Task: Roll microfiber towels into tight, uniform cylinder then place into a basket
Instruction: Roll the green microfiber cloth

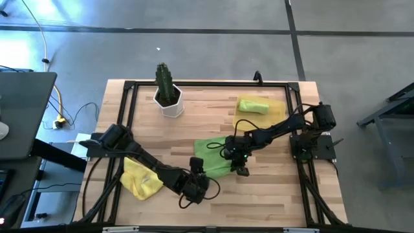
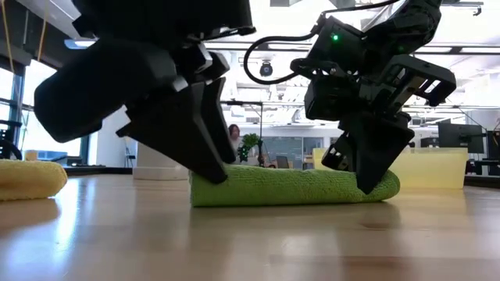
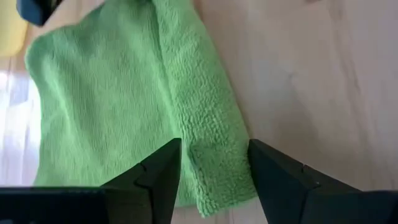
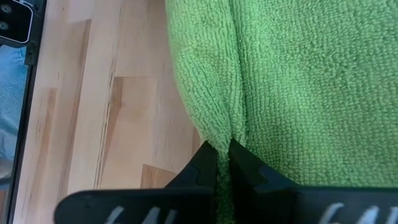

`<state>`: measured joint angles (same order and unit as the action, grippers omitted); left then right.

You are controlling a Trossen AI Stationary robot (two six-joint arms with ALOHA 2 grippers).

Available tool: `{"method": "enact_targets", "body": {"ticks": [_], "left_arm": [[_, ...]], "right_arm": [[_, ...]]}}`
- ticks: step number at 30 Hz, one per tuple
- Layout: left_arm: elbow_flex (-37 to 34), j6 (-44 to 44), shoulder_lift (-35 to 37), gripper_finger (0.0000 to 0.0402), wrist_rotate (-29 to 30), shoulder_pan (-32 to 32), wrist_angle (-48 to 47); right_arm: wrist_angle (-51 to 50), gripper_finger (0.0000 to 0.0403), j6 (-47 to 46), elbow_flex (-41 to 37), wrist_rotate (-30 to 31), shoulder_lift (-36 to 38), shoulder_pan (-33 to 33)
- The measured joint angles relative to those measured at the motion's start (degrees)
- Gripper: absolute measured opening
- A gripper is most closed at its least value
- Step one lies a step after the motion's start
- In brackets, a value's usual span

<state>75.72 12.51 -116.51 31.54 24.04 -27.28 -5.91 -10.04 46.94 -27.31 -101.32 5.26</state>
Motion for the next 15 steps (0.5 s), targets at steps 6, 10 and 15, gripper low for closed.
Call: {"method": "enact_targets", "body": {"ticks": [6,10,15], "left_arm": [[-0.04,2.36,-0.44,0.0177,-3.15,-0.94,-1.43],[1.06,2.32,-0.44,0.0177,0.68,-0.17,-1.77],[5.11,2.32,-0.44,0.0177,0.96,0.65,-2.95]], "right_arm": [[-0.02,0.0000,0.00,0.00,0.00,0.02,0.00],[-0.02,0.0000,0.00,0.00,0.00,0.02,0.00],[-0.04,0.0000,0.00,0.00,0.00,0.02,0.00]]}}
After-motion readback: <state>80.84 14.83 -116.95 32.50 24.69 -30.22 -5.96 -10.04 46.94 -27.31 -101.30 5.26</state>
